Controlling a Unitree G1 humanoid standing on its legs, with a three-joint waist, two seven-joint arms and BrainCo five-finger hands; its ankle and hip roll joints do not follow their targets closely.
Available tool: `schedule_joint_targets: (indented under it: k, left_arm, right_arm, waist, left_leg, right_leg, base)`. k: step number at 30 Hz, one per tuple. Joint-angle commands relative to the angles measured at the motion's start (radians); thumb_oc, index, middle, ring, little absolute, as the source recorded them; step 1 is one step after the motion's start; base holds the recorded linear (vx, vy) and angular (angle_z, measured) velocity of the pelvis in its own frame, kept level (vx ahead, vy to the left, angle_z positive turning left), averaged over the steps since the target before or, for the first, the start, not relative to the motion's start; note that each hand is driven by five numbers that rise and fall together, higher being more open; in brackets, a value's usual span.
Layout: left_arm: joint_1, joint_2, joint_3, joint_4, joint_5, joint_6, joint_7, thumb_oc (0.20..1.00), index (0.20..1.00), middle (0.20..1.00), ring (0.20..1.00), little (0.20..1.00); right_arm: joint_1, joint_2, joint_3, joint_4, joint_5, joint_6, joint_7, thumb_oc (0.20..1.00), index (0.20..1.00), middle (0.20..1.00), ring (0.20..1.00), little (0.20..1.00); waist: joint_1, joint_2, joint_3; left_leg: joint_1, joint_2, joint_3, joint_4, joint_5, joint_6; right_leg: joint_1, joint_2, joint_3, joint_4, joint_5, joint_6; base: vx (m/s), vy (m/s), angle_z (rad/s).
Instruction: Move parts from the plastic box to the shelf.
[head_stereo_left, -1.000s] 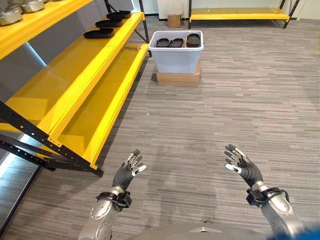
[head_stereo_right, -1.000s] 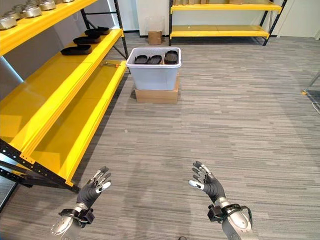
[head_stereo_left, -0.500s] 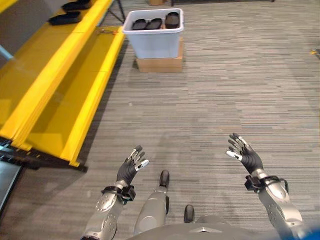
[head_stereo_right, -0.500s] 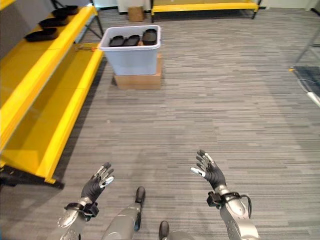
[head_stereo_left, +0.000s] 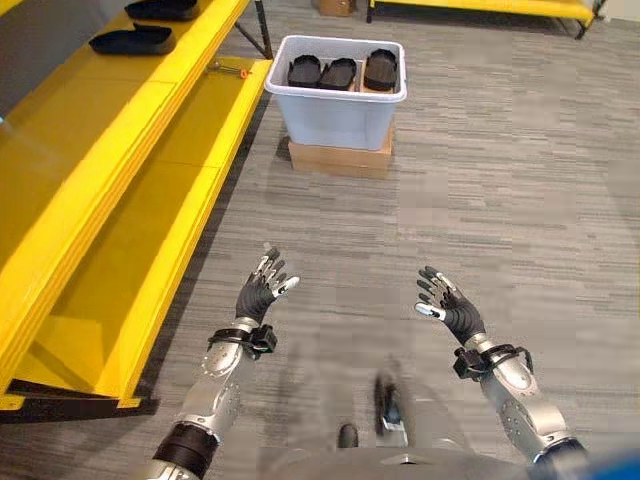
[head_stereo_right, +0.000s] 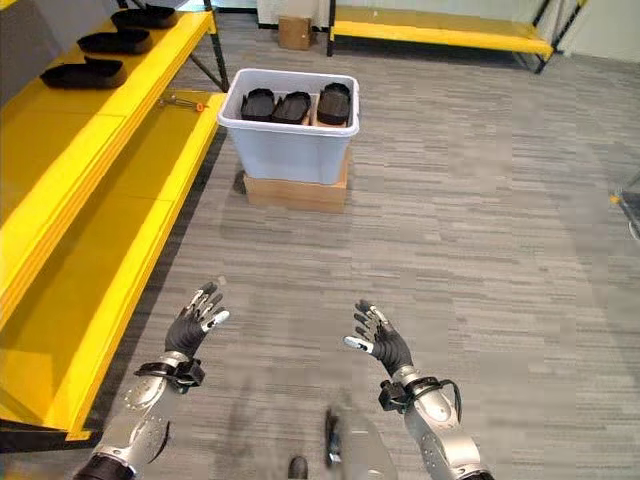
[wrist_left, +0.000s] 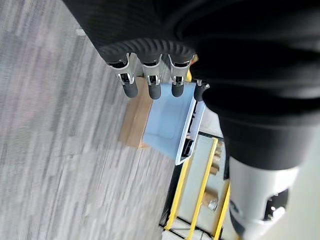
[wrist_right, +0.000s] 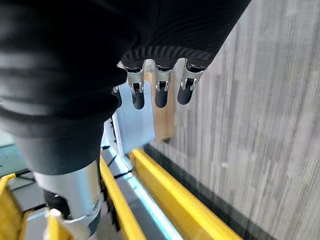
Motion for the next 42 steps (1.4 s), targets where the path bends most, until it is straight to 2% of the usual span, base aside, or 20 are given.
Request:
schedule_joint_targets:
  k: [1,4,6,13,15,16,17,18,19,20,21,22,23,24,25,26,30,34,39,42]
  left_arm:
    - [-0.02,0.003,0.007,-0.077,0.038,-0.049,-0.01,1.0,1.0,1.0,1.0,1.0]
    - [-0.016,-0.004,0.007,-0.08,0.04,-0.05,-0.012,1.0,1.0,1.0,1.0,1.0]
    - [-0.027,-0.025,-0.009,-0.065,0.044,-0.05,-0.011,1.0,1.0,1.0,1.0,1.0]
    - [-0.049,-0.047,-0.023,-0.051,0.021,-0.056,-0.001,1.0,1.0,1.0,1.0,1.0]
    - [-0.049,-0.054,-0.025,-0.048,0.006,-0.056,-0.002,1.0,1.0,1.0,1.0,1.0]
    - [-0.045,-0.057,-0.026,-0.047,0.003,-0.056,0.0,1.0,1.0,1.0,1.0,1.0]
    - [-0.036,-0.057,-0.035,-0.05,-0.004,-0.047,-0.009,1.0,1.0,1.0,1.0,1.0]
    - [-0.033,-0.06,-0.037,-0.051,-0.004,-0.043,-0.01,1.0,1.0,1.0,1.0,1.0]
    - [-0.029,-0.065,-0.04,-0.047,-0.006,-0.04,-0.007,1.0,1.0,1.0,1.0,1.0]
    - [-0.03,-0.065,-0.04,-0.043,-0.007,-0.039,-0.004,1.0,1.0,1.0,1.0,1.0]
    - [-0.024,-0.064,-0.045,-0.042,-0.006,-0.041,-0.002,1.0,1.0,1.0,1.0,1.0]
    - [-0.021,-0.061,-0.043,-0.034,0.004,-0.044,0.0,1.0,1.0,1.0,1.0,1.0]
    - [-0.013,-0.059,-0.037,-0.031,0.01,-0.047,0.002,1.0,1.0,1.0,1.0,1.0]
    - [-0.005,-0.058,-0.035,-0.032,0.013,-0.049,0.003,1.0,1.0,1.0,1.0,1.0]
    - [-0.004,-0.058,-0.035,-0.032,0.013,-0.049,0.003,1.0,1.0,1.0,1.0,1.0]
    - [0.006,-0.055,-0.029,-0.043,0.014,-0.05,0.0,1.0,1.0,1.0,1.0,1.0]
    - [-0.012,-0.055,-0.034,-0.047,0.014,-0.056,0.001,1.0,1.0,1.0,1.0,1.0]
    - [-0.045,-0.051,-0.019,-0.04,0.006,-0.068,0.033,1.0,1.0,1.0,1.0,1.0]
    - [-0.092,-0.034,-0.013,-0.038,0.017,-0.075,0.073,1.0,1.0,1.0,1.0,1.0]
    - [-0.118,-0.026,-0.012,-0.043,0.027,-0.076,0.086,1.0,1.0,1.0,1.0,1.0]
  right_arm:
    - [-0.061,-0.002,-0.039,-0.025,-0.017,-0.047,-0.007,1.0,1.0,1.0,1.0,1.0]
    - [-0.057,-0.004,-0.045,-0.031,-0.024,-0.043,-0.012,1.0,1.0,1.0,1.0,1.0]
    - [-0.06,-0.006,-0.053,-0.019,-0.023,-0.049,-0.02,1.0,1.0,1.0,1.0,1.0]
    - [-0.069,-0.027,-0.079,-0.015,-0.017,-0.057,-0.032,1.0,1.0,1.0,1.0,1.0]
    - [-0.065,-0.035,-0.085,-0.017,-0.012,-0.058,-0.033,1.0,1.0,1.0,1.0,1.0]
    - [-0.06,-0.036,-0.088,-0.02,-0.007,-0.06,-0.033,1.0,1.0,1.0,1.0,1.0]
    - [-0.045,-0.049,-0.098,-0.035,-0.004,-0.062,-0.03,1.0,1.0,1.0,1.0,1.0]
    - [-0.043,-0.051,-0.099,-0.033,-0.004,-0.062,-0.035,1.0,1.0,1.0,1.0,1.0]
    - [-0.042,-0.05,-0.099,-0.032,-0.005,-0.064,-0.046,1.0,1.0,1.0,1.0,1.0]
    - [-0.046,-0.047,-0.098,-0.032,-0.005,-0.069,-0.054,1.0,1.0,1.0,1.0,1.0]
    - [-0.051,-0.045,-0.097,-0.027,-0.013,-0.079,-0.062,1.0,1.0,1.0,1.0,1.0]
    - [-0.05,-0.043,-0.095,-0.018,-0.016,-0.084,-0.063,1.0,1.0,1.0,1.0,1.0]
    - [-0.049,-0.04,-0.091,-0.013,-0.02,-0.088,-0.066,1.0,1.0,1.0,1.0,1.0]
    - [-0.048,-0.041,-0.089,-0.011,-0.028,-0.09,-0.067,1.0,1.0,1.0,1.0,1.0]
    - [-0.047,-0.041,-0.089,-0.011,-0.028,-0.09,-0.067,1.0,1.0,1.0,1.0,1.0]
    - [-0.041,-0.042,-0.088,-0.012,-0.038,-0.089,-0.063,1.0,1.0,1.0,1.0,1.0]
    - [-0.054,-0.016,-0.074,0.0,-0.036,-0.083,-0.066,1.0,1.0,1.0,1.0,1.0]
    - [-0.092,0.001,-0.066,0.016,-0.039,-0.076,-0.081,1.0,1.0,1.0,1.0,1.0]
    - [-0.161,0.023,-0.046,0.037,-0.053,-0.069,-0.097,1.0,1.0,1.0,1.0,1.0]
    - [-0.18,0.033,-0.035,0.035,-0.052,-0.063,-0.096,1.0,1.0,1.0,1.0,1.0]
  waist:
    - [-0.01,0.006,0.009]
    - [-0.023,0.008,0.009]
    - [-0.03,-0.004,-0.021]
    - [-0.041,0.02,-0.056]
    - [-0.043,0.026,-0.054]
    - [-0.042,0.023,-0.048]
    - [-0.015,-0.004,0.005]
    - [-0.009,-0.018,0.011]
    - [0.007,-0.02,0.029]
    - [0.009,-0.033,0.032]
    - [0.024,-0.033,0.042]
    - [0.029,-0.03,0.043]
    - [0.041,-0.014,0.039]
    - [0.056,-0.012,0.039]
    - [0.056,-0.014,0.041]
    - [0.075,-0.003,0.036]
    - [0.072,0.008,-0.001]
    - [0.082,-0.008,-0.018]
    - [0.1,-0.016,-0.038]
    - [0.099,-0.016,-0.035]
  left_leg:
    - [-0.061,0.033,-0.063,0.003,0.095,-0.047]
    - [-0.016,0.038,-0.083,-0.014,0.075,-0.053]
    - [0.018,0.041,-0.101,-0.011,0.033,-0.06]
    - [0.009,0.1,-0.11,0.108,0.031,-0.113]
    - [-0.014,0.117,-0.102,0.235,0.093,-0.154]
    - [-0.053,0.117,-0.093,0.349,0.147,-0.174]
    - [-0.221,0.076,-0.078,0.703,0.27,-0.205]
    - [-0.277,0.068,-0.061,0.698,0.26,-0.185]
    - [-0.349,0.078,-0.044,0.693,0.218,-0.166]
    - [-0.408,0.086,-0.038,0.615,0.214,-0.153]
    - [-0.42,0.121,-0.022,0.426,0.193,-0.137]
    - [-0.428,0.135,-0.018,0.324,0.217,-0.141]
    - [-0.44,0.154,-0.033,0.19,0.291,-0.15]
    - [-0.435,0.155,-0.064,0.106,0.328,-0.154]
    - [-0.427,0.154,-0.063,0.097,0.332,-0.154]
    - [-0.426,0.149,-0.127,0.019,0.372,-0.17]
    - [-0.334,0.156,-0.099,-0.057,0.371,-0.164]
    - [-0.332,0.131,-0.037,0.01,0.309,-0.13]
    - [-0.332,0.102,0.007,0.042,0.251,-0.095]
    - [-0.324,0.087,0.013,0.042,0.232,-0.075]
  right_leg:
    - [0.255,-0.052,0.057,-0.315,0.268,0.119]
    - [0.251,-0.049,0.065,-0.357,0.307,0.13]
    - [0.294,-0.041,0.087,-0.399,0.343,0.116]
    - [0.341,-0.007,0.054,-0.381,0.301,0.078]
    - [0.389,0.015,0.05,-0.389,0.267,0.055]
    - [0.416,0.016,0.053,-0.395,0.256,0.044]
    - [0.514,0.006,0.065,-0.416,0.219,0.01]
    - [0.53,-0.009,0.073,-0.416,0.212,0.006]
    - [0.555,-0.011,0.089,-0.414,0.209,0.007]
    - [0.558,-0.023,0.093,-0.411,0.208,0.01]
    - [0.585,-0.014,0.117,-0.415,0.197,0.019]
    - [0.591,-0.004,0.127,-0.418,0.186,0.019]
    - [0.605,0.019,0.141,-0.429,0.175,0.021]
    - [0.626,0.026,0.157,-0.435,0.168,0.022]
    - [0.63,0.024,0.158,-0.436,0.167,0.022]
    - [0.668,0.042,0.197,-0.447,0.143,0.025]
    - [0.686,0.026,0.2,-0.437,0.098,0.031]
    - [0.702,-0.028,0.202,-0.399,0.071,0.056]
    - [0.673,-0.083,0.21,-0.329,0.084,0.097]
    - [0.613,-0.088,0.226,-0.222,0.114,0.121]
  base:
    - [0.43,-0.067,0.29]
    - [0.24,-0.049,0.18]
    - [0.37,-0.124,0.29]
    - [0.2,-0.1,-0.02]
    - [0.26,-0.126,-0.05]
    - [0.29,-0.185,0.11]
    - [0.26,-0.186,0.23]
    - [0.26,-0.157,0.06]
    - [0.13,-0.036,0.25]
    - [0.24,0.031,0.15]
    - [0.25,0.056,-0.1]
    - [0.3,0.103,-0.31]
    - [0.24,0.082,-0.38]
    - [0.19,0.056,-0.38]
    - [0.26,0.072,-0.51]
    - [0.17,0.054,-0.67]
    - [0.2,0.124,-0.77]
    - [0.17,0.173,-0.34]
    - [0.12,0.17,-0.26]
    - [0.07,0.151,-0.03]
